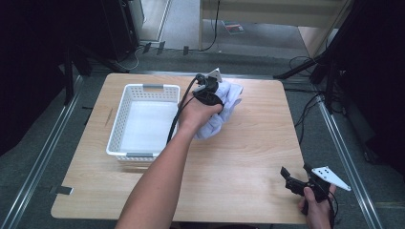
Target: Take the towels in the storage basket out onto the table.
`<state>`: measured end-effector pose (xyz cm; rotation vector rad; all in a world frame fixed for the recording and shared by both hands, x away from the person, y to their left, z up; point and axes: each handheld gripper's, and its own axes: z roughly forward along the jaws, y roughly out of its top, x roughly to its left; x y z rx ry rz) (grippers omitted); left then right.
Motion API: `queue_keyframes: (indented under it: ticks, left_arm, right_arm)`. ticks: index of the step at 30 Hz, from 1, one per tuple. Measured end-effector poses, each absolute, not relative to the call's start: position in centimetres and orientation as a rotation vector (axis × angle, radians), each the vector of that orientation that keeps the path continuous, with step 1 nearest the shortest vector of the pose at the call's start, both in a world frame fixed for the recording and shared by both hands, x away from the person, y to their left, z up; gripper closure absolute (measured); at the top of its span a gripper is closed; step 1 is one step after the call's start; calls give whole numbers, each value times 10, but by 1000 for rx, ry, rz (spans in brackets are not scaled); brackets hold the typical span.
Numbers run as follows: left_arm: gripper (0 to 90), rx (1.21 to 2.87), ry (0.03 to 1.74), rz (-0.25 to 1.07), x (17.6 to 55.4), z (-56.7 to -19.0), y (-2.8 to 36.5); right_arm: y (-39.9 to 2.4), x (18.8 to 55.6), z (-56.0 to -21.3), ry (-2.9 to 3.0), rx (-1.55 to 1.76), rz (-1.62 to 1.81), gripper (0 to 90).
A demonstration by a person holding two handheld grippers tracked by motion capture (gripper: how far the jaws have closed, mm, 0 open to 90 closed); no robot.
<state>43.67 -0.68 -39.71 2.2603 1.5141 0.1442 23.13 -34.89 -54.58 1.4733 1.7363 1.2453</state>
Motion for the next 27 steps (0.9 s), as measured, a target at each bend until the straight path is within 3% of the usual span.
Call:
queue_keyframes:
  ticks: [14, 19, 21, 24, 27]
  left_arm:
    - [513, 2252, 1526, 48, 437, -435, -39]
    - [471, 2208, 1554, -11, 438, -449, -41]
    - [390, 2210, 1557, -6, 438, -450, -42]
    - [119, 2191, 1586, -53, 439, -453, -44]
    - [52, 2192, 1566, -85, 438, -451, -44]
  right_arm:
    - [-349, 231, -546, 1731, 1470, 1252, 47]
    - [-350, 231, -546, 1727, 1473, 1258, 47]
    - [-350, 231, -546, 1728, 1469, 1258, 47]
    - [-350, 231, -546, 1725, 1474, 1259, 47]
    - [-350, 232, -546, 1726, 1469, 1258, 47]
